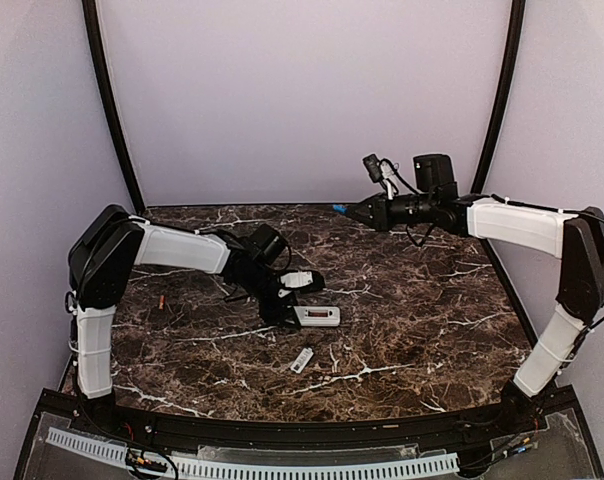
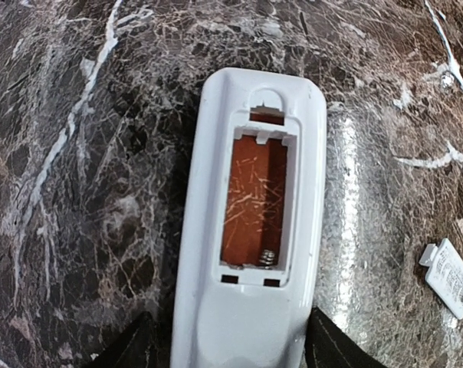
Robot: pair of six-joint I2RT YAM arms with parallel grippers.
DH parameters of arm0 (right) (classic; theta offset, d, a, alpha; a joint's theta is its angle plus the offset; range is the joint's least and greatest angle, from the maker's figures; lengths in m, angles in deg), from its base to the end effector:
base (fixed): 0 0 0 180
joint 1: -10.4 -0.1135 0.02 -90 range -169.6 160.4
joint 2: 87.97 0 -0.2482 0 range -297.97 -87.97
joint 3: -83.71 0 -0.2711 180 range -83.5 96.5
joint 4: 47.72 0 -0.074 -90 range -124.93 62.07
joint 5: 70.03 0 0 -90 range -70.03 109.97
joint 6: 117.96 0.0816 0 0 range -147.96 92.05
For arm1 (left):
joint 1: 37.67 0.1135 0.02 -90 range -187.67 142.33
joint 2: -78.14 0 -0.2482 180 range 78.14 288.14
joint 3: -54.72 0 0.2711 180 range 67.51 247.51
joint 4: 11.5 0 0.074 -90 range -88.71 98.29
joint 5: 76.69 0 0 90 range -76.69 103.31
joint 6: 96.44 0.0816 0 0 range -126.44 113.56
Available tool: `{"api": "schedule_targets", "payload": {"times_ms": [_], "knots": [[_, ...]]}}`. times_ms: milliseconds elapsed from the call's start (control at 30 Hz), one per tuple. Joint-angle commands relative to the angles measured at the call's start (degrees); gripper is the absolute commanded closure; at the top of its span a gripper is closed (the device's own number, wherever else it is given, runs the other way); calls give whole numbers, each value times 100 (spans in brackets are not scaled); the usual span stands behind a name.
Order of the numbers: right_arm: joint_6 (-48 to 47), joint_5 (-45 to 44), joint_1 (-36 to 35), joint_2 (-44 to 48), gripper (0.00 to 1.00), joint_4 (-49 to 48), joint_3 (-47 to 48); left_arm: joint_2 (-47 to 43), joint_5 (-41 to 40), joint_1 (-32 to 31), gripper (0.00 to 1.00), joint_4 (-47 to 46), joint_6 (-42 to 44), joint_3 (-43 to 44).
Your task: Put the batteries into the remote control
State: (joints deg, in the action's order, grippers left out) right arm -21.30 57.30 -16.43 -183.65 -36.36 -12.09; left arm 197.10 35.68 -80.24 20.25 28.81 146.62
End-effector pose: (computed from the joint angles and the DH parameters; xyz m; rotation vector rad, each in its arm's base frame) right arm 0.3687 0.2420 0.2526 -0.7815 1.8659 1.0161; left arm 0.3170 -0.3334 0.0795 1.7252 1.9114 -0.5531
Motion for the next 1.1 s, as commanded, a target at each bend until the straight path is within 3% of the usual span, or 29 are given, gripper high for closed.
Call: {"api": "schedule_targets", "payload": {"times_ms": [0, 200, 267, 300, 367, 533, 667, 867, 1067], "knots": [[-24, 54, 88, 27, 100, -81, -101, 171, -280, -218, 42, 607, 140, -85], [-32, 31, 116, 138, 100, -119, -183, 167, -589, -407, 63, 673, 241, -183], [-40, 15, 125, 195, 100, -120, -221, 129, -756, -429, 79, 704, 218, -150], [-53, -4, 125, 225, 100, -113, -245, 98, -855, -437, 92, 674, 142, -115], [-79, -43, 134, 292, 100, -112, -302, -50, -1153, -452, 99, 584, 43, -23], [-95, -87, 183, 360, 100, -62, -302, -508, -2261, -603, 100, 157, 338, -21], [-105, -121, 221, 441, 100, 10, -254, -1155, -3071, -800, 100, -1041, 892, -514], [-191, -256, 240, 618, 100, 99, -220, -2065, -3365, -942, 100, -2217, 1668, -1237], [-169, -234, 240, 813, 100, 118, -232, -2678, -3367, -1151, 100, -2683, 2375, -1471]]}}
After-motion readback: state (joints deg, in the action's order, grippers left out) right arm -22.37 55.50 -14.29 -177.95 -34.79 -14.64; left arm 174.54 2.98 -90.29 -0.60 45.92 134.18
